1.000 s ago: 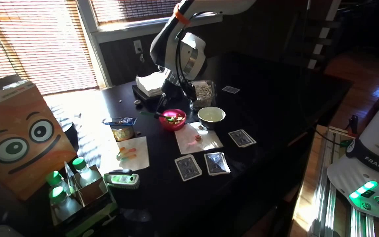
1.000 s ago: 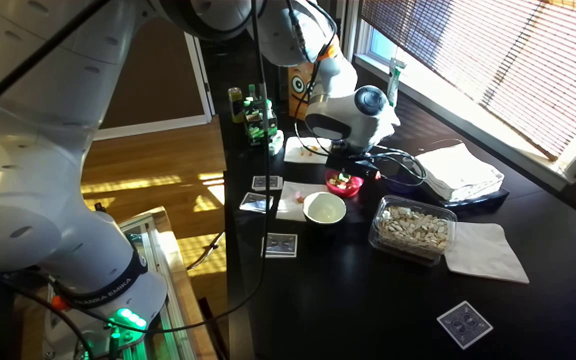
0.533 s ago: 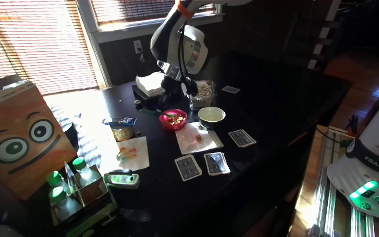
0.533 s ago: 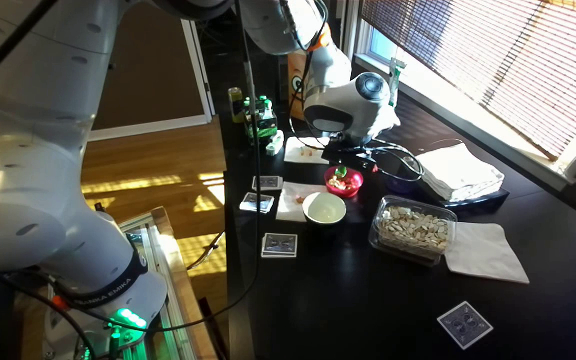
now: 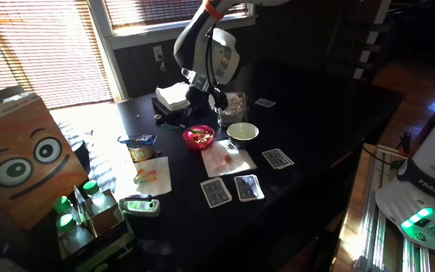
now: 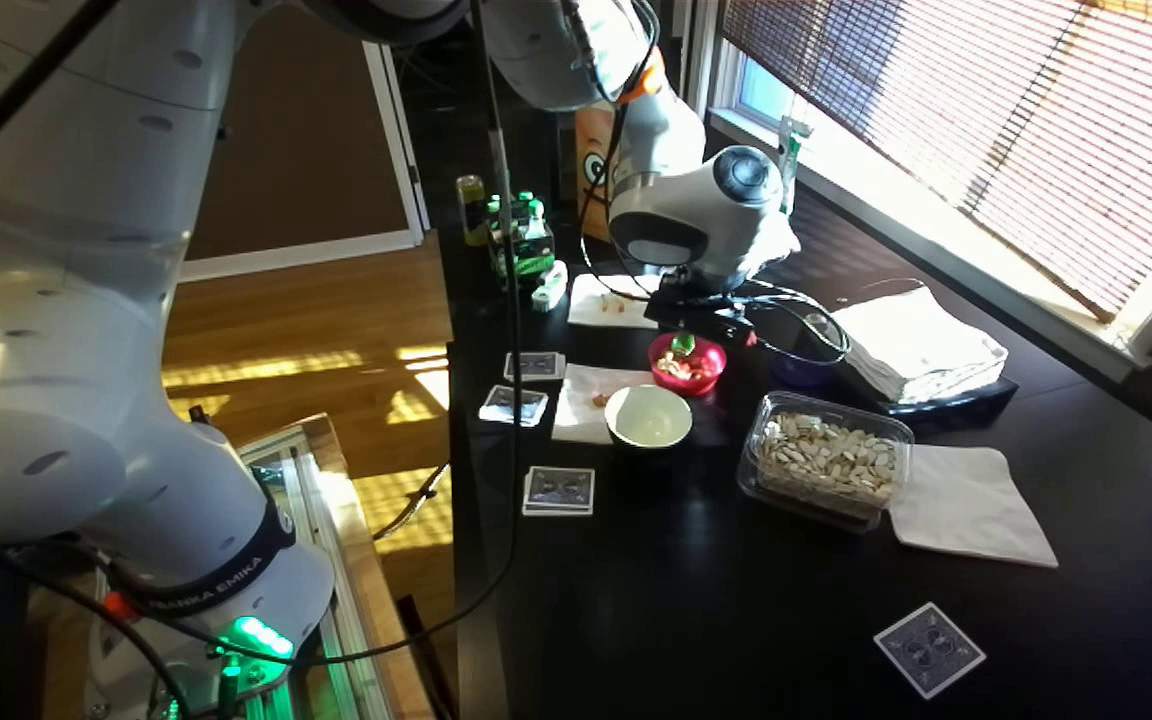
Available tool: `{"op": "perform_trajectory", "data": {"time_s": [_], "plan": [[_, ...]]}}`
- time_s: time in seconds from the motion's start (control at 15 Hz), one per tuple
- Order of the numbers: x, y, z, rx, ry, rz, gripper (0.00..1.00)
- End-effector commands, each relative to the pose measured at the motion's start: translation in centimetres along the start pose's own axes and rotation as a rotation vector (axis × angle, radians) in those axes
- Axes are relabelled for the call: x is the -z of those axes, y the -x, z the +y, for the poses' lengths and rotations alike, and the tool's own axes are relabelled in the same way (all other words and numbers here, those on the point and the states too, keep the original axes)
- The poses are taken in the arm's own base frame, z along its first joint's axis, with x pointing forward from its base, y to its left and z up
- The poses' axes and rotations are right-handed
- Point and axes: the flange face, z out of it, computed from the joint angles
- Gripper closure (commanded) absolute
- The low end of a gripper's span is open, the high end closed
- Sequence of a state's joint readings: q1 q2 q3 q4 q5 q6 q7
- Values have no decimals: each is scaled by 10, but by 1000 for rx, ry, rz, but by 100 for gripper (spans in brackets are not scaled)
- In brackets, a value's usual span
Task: Use the green spoon to take out some of the contents in the pink bowl and put them in the white bowl.
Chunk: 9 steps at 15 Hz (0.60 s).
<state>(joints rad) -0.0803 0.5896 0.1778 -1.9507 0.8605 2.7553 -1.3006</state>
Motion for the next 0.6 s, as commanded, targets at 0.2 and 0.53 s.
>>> {"op": "perform_trajectory", "data": {"time_s": [0.2,0.53], "plan": [[37,9,18,-44,4,67,96],[59,27,30,-65,-58,117,96]]}}
